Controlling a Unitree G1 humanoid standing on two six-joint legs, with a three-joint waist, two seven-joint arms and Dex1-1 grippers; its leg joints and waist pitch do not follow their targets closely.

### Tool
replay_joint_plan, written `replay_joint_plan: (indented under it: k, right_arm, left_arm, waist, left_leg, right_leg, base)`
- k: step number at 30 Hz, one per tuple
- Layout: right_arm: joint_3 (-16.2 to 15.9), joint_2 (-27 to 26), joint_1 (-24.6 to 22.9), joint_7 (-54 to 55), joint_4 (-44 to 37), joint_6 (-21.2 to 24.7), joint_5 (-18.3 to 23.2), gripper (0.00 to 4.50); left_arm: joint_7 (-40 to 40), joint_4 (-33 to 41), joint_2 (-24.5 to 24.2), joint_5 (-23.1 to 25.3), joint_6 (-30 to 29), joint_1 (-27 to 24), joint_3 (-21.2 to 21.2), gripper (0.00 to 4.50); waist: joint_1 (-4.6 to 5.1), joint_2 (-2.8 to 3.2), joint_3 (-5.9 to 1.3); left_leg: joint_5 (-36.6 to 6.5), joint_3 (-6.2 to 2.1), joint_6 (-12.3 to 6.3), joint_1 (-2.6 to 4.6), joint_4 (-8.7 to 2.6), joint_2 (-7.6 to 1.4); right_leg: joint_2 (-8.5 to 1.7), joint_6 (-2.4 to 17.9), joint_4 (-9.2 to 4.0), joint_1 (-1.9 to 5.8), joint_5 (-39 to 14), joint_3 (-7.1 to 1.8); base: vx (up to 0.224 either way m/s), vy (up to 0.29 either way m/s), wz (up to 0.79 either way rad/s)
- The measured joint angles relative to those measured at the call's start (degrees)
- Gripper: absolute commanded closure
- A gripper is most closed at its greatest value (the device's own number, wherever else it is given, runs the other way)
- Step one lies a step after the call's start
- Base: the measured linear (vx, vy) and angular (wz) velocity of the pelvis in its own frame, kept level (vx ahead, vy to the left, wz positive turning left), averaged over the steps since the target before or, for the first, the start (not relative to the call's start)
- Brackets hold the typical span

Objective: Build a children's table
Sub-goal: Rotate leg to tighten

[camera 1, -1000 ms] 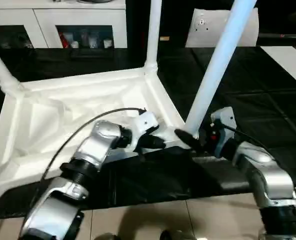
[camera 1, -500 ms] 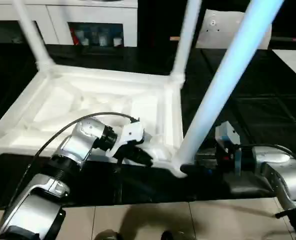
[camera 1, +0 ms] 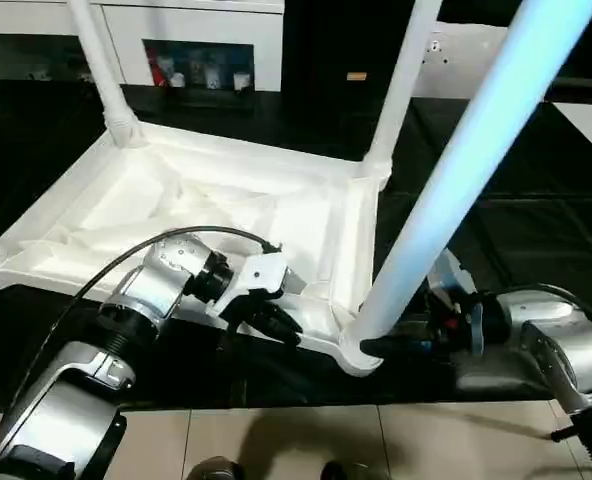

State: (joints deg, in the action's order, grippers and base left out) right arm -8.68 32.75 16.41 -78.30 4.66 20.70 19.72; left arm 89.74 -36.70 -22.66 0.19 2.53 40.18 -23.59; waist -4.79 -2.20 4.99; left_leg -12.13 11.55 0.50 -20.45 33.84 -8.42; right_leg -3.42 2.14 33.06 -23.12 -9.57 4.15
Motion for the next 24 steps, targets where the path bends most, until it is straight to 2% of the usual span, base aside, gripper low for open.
replay_joint_plan:
  k: [5, 11, 15, 18, 20, 24]
  right_arm:
    - [0.0, 0.0, 0.0, -0.4, 0.0, 0.0, 0.0, 2.33]
    - [-0.1, 0.2, 0.0, -0.3, -0.4, 0.5, 0.1, 2.41]
    - [0.4, 0.3, -1.3, 1.6, -2.6, 2.7, 0.7, 2.41]
    - [1.7, -1.5, -3.2, 5.5, -4.5, 4.7, 0.7, 2.41]
    - [3.7, -4.5, -4.0, 11.2, -4.7, 5.7, 0.0, 2.41]
    - [7.7, -12.0, -4.4, 26.5, -4.7, 6.8, -3.4, 2.46]
  left_arm:
    - [0.0, 0.0, -0.3, -0.5, 0.2, 0.0, -0.5, 4.50]
    - [0.0, 0.0, -0.3, -0.5, -0.1, 0.1, -0.5, 4.50]
    - [-0.3, 0.4, 0.7, -0.5, -3.3, 0.0, 0.5, 4.50]
    - [-2.2, 0.4, 1.3, -0.5, -6.1, -0.2, 1.3, 4.50]
    - [-6.2, 0.4, 1.9, -0.3, -9.0, -0.2, 2.6, 4.50]
    - [-15.9, 0.5, 5.2, 0.7, -14.8, -0.3, 5.3, 4.50]
  waist:
    - [-0.08, -0.02, 0.01]
    - [-0.11, -0.02, 0.01]
    - [-0.28, -0.01, 0.01]
    - [-0.31, 0.00, 0.00]
    - [0.14, -0.01, 0.00]
    - [2.21, -0.05, -0.05]
  left_leg:
    - [0.0, 0.00, 0.01, 0.01, -0.01, 0.00]
    - [0.0, 0.00, 0.01, 0.01, -0.01, -0.01]
    - [0.0, 0.01, 0.01, 0.05, -0.03, -0.01]
    - [0.0, 0.01, 0.09, 0.18, -0.01, 0.00]
    - [-0.1, 0.01, 0.44, 0.37, 0.00, 0.00]
    - [0.0, -0.02, 0.58, 0.45, 0.14, 0.01]
  right_leg:
    - [0.00, 0.0, 0.00, 0.00, 0.0, 0.00]
    - [0.00, 0.0, 0.00, 0.00, 0.0, 0.00]
    - [0.00, 0.0, 0.01, 0.02, 0.0, -0.01]
    - [0.00, 0.0, 0.02, 0.11, 0.0, -0.01]
    - [0.00, -0.2, 0.03, 0.27, -0.1, -0.02]
    - [-0.01, -0.2, -0.07, 0.36, -0.1, -0.03]
  base:
    - [0.000, 0.000, 0.00]
    - [0.000, 0.000, 0.00]
    - [0.000, 0.000, 0.00]
    - [0.000, 0.000, 0.00]
    - [0.000, 0.000, 0.00]
    - [-0.014, 0.002, -0.01]
